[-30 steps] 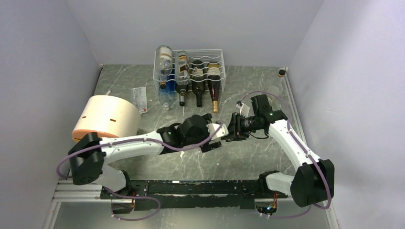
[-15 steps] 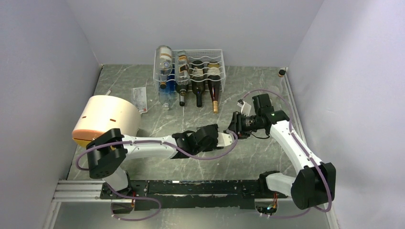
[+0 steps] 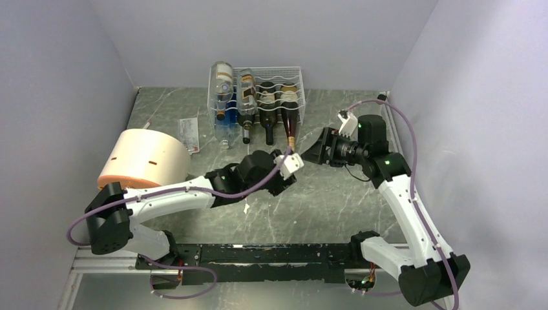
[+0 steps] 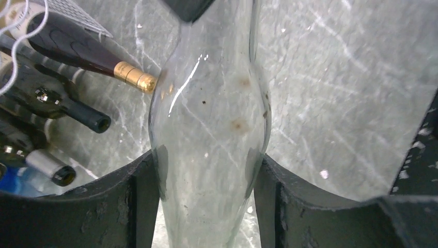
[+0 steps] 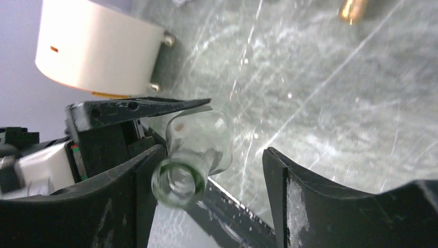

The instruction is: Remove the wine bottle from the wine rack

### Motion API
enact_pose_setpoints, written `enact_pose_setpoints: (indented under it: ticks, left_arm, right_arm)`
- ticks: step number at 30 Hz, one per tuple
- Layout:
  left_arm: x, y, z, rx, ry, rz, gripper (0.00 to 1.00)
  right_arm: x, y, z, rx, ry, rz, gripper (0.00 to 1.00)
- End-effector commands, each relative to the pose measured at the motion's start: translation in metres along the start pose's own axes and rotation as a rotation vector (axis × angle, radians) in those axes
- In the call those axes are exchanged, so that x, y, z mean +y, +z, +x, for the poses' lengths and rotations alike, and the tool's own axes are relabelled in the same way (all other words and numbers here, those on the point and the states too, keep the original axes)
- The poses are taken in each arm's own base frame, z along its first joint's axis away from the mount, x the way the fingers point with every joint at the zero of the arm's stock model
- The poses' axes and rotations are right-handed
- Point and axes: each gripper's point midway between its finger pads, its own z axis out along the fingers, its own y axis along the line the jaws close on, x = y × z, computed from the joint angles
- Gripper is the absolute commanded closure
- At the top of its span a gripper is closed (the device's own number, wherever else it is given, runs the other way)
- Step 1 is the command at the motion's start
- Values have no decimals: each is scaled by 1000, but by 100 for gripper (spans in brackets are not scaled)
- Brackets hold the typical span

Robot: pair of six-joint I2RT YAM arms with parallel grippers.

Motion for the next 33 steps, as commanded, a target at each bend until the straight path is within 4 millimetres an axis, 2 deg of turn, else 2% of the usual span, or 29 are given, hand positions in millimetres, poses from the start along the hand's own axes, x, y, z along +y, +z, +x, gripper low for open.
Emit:
enact_pose_setpoints:
  ticks: [1, 7, 13, 17, 20, 24, 25, 26, 28, 29, 30, 31, 33]
  left_arm:
    - [9, -13, -43, -139, -220, 111, 80]
    - [10, -21, -53, -197, -348, 229, 87]
    - [14, -21, -55, -197, -431, 306, 92]
    - [10, -24, -58, -210, -449, 354, 91]
    - [12, -26, -58, -210, -448, 342, 91]
    - [17, -28, -58, -214, -441, 314, 89]
    - [18, -27, -58, -212, -440, 308, 83]
    - [19, -27, -57, -206, -440, 304, 68]
    - [21, -25, -55, -192, -437, 288, 29]
    - [24, -25, -54, -187, -436, 274, 16]
    - [27, -26, -55, -189, -432, 261, 8]
    - [30, -28, -56, -194, -430, 251, 4]
    - [37, -32, -59, -211, -428, 219, 0]
  right_arm:
    - [24, -15, -48, -251, -102, -57, 23]
    - [54, -14, -61, -334, -211, -234, 20]
    - [57, 2, -63, -317, -245, -223, 20]
    - [63, 21, -63, -284, -241, -217, 28]
    - [57, 37, -56, -241, -226, -181, 38]
    - [54, 47, -50, -217, -196, -180, 52]
    - [54, 47, -49, -216, -191, -180, 57]
    - [54, 46, -50, -220, -188, -177, 64]
    - [52, 42, -54, -235, -189, -148, 79]
    - [50, 39, -57, -246, -193, -120, 89]
    - [49, 34, -64, -264, -199, -86, 96]
    - [43, 30, -69, -280, -200, -35, 100]
    - [33, 20, -81, -318, -194, 72, 100]
